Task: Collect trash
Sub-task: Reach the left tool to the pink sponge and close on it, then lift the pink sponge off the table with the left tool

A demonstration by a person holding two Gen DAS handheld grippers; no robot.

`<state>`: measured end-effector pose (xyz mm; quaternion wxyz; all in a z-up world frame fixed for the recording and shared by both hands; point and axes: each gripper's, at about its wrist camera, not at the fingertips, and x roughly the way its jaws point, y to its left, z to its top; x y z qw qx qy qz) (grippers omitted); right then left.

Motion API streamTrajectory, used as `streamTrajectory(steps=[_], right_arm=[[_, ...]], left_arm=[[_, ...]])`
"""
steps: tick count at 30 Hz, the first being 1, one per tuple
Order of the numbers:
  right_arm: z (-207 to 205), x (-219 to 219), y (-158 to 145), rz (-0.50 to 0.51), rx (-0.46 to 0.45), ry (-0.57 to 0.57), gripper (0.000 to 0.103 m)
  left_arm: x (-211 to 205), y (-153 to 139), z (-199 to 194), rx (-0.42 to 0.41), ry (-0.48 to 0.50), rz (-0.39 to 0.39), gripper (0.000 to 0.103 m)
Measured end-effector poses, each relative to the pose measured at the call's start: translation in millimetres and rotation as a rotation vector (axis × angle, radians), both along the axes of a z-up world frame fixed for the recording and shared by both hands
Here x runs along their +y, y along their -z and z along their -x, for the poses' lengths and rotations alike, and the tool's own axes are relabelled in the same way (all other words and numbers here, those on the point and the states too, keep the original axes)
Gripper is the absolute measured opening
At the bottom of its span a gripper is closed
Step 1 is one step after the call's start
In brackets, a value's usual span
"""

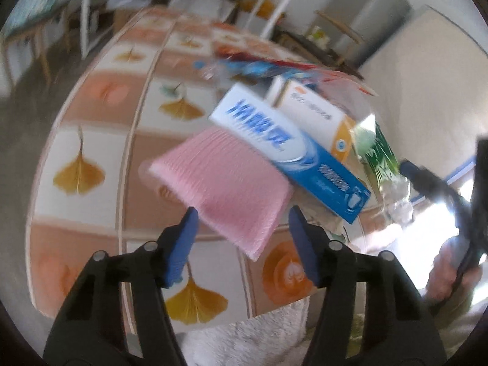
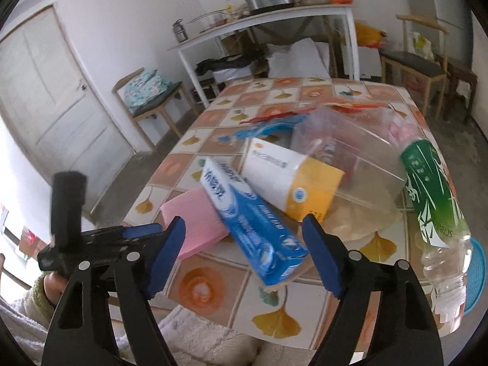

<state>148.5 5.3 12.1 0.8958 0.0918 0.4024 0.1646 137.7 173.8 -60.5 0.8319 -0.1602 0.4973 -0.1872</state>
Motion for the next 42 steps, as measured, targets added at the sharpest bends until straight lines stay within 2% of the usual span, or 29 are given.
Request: streamTrajectory(steps=[5, 7, 9, 13, 19, 23, 26, 30, 33, 35, 42], right_arm=[[10, 4, -4, 0.018, -0.014, 0.006, 0.077], [11, 2, -4, 0.005, -0.007, 0.018, 0.077], [13, 0, -3, -0.002, -0.006, 0.026, 0.077], [18, -4, -5, -0.002, -0.009, 0.041, 0.077], [20, -8, -6, 0.004, -0.008, 0.053, 0.077], [21, -9, -5, -0.002, -0.006, 0.052, 0.077], [21, -8, -3, -0.005, 0.0, 0.047, 0.077], [22, -8, -3, -0.003, -0.004, 0.043, 0.077], [22, -9, -2, -0.009, -0.001, 0.048, 0.077], [23, -10, -2, -0.013, 0.003, 0.052, 0.077], [25, -19, 0, -0.019, 0.008, 0.081, 0.077]], left_arm=[[15, 17, -6, 0.117, -0.082, 0.148, 0.056], [13, 22, -8, 0.149, -0.103, 0.187, 0.05], [9, 26, -10, 0.18, -0.121, 0.192, 0.035], [10, 31, -10, 0.199, -0.152, 0.219, 0.029], [23, 27, -2, 0.236, -0.13, 0.239, 0.024], [45, 24, 4, 0.267, -0.083, 0.202, 0.024], [60, 24, 5, 0.278, -0.082, 0.175, 0.029], [74, 14, 4, 0.244, -0.145, 0.098, 0.066], [66, 8, -3, 0.233, -0.166, 0.065, 0.08], [58, 6, -8, 0.226, -0.183, 0.043, 0.084], [19, 13, -33, 0.216, -0.295, -0.146, 0.085]])
